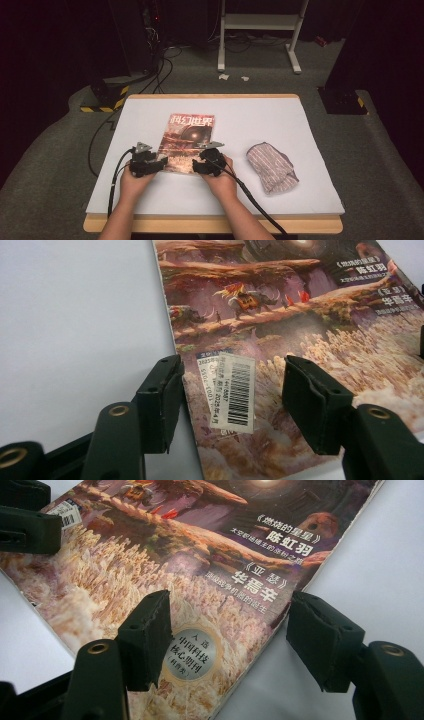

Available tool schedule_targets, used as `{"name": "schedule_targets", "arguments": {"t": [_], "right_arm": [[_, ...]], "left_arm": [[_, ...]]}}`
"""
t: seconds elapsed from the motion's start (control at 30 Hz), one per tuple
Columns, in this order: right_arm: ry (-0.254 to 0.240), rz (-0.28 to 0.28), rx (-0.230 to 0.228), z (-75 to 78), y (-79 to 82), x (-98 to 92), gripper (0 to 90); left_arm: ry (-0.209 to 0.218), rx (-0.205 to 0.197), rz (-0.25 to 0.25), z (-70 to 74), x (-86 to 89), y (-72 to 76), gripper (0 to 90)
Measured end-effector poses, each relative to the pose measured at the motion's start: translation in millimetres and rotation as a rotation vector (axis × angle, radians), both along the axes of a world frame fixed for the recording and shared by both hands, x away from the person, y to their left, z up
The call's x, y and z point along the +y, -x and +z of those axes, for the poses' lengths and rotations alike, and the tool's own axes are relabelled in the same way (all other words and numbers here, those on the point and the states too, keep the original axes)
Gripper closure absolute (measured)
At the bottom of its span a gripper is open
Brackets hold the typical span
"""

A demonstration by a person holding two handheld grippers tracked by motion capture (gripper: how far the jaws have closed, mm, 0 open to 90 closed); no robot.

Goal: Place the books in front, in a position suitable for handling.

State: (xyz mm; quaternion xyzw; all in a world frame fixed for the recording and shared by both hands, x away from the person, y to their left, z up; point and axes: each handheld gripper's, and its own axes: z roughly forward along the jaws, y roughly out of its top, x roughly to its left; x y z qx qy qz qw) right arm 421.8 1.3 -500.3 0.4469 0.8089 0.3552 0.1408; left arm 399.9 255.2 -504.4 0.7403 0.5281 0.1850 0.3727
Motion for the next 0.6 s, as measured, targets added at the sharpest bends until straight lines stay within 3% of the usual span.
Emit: {"name": "schedule_targets", "arguments": {"t": [0.6], "right_arm": [[-0.002, -0.027, -0.018, -0.6, 34.6, -58.1, 36.0]], "left_arm": [[-0.015, 0.011, -0.16, 2.3, -44.8, 23.0, 42.7]]}}
